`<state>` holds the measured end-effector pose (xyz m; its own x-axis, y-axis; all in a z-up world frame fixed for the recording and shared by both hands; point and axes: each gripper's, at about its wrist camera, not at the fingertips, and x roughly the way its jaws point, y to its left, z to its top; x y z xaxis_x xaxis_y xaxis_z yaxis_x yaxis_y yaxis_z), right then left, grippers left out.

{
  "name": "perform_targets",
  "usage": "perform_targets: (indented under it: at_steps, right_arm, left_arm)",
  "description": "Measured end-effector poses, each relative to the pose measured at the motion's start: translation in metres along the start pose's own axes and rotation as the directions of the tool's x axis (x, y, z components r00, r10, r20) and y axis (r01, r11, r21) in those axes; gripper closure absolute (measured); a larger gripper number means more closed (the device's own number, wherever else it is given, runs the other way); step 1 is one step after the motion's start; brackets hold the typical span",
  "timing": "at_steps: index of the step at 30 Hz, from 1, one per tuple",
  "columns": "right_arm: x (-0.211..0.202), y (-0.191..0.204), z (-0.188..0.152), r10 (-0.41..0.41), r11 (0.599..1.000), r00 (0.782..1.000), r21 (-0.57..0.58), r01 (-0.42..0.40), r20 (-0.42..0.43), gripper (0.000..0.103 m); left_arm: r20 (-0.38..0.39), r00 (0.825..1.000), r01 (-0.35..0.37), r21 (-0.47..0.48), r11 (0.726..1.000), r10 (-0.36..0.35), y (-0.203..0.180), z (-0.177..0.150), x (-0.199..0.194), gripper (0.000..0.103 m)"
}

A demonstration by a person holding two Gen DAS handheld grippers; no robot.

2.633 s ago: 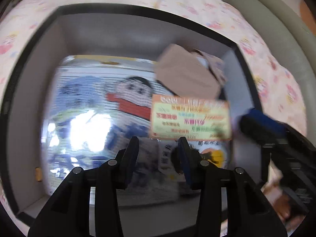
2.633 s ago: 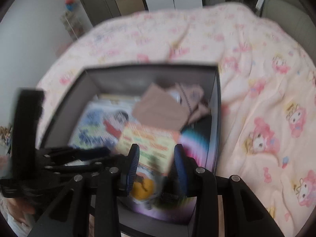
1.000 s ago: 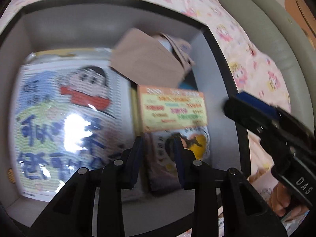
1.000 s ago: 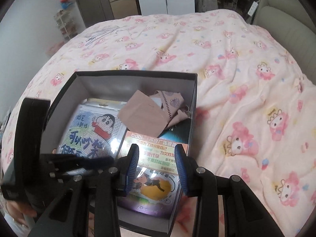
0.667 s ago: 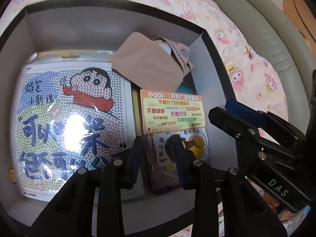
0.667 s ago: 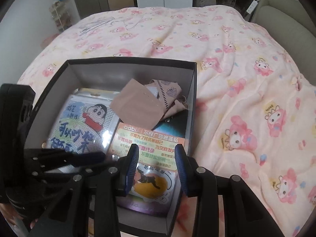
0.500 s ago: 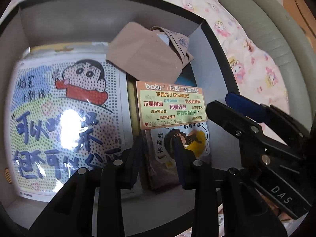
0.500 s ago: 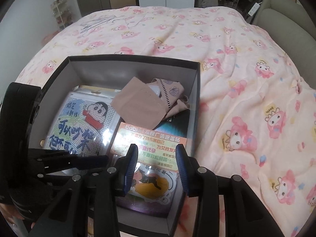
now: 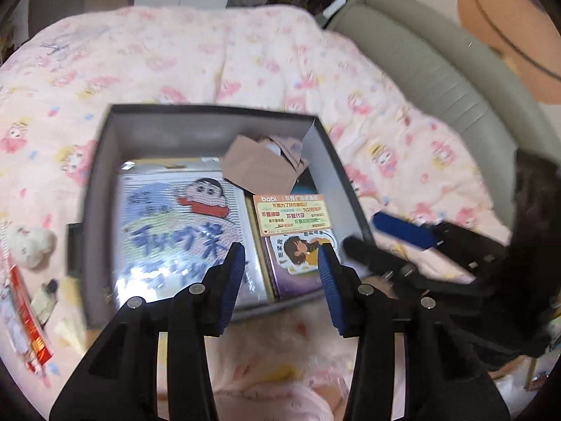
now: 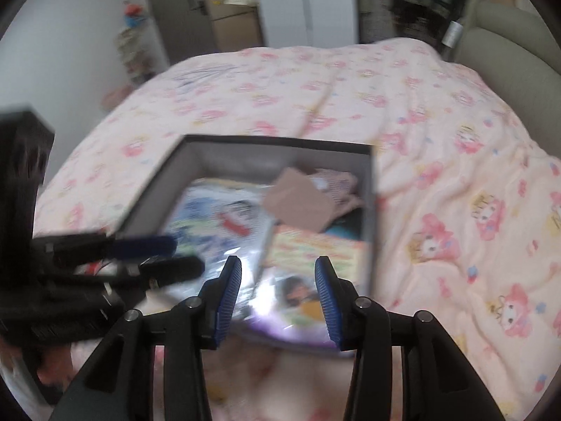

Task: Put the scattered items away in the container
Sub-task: 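Move the left gripper to the wooden comb on the bedspread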

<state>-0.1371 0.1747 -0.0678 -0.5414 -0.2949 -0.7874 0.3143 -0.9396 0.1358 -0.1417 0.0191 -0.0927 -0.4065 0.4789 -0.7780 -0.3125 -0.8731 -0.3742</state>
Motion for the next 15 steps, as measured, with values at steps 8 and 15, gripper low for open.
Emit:
perform_targets:
  at_steps: [8,15]
  right_arm:
    - [-0.004,0.112,-0.001,0.189,0.968,0.981,-0.162,-0.193,-0.036,0.064]
    - [0.049,0.168,-0.021,0.301,0.930,0.930,-0.149,-0.336,-0.212,0.064]
  left_arm:
    - [0.098,0.991,-0.085,-0.036,0.996,0.088,0.046,-0.030,-0.097,0.059]
    - [-0.022,0.988,-0.153,-0.200,0.968,0.152,0.150,-0.068,-0.099,0.059]
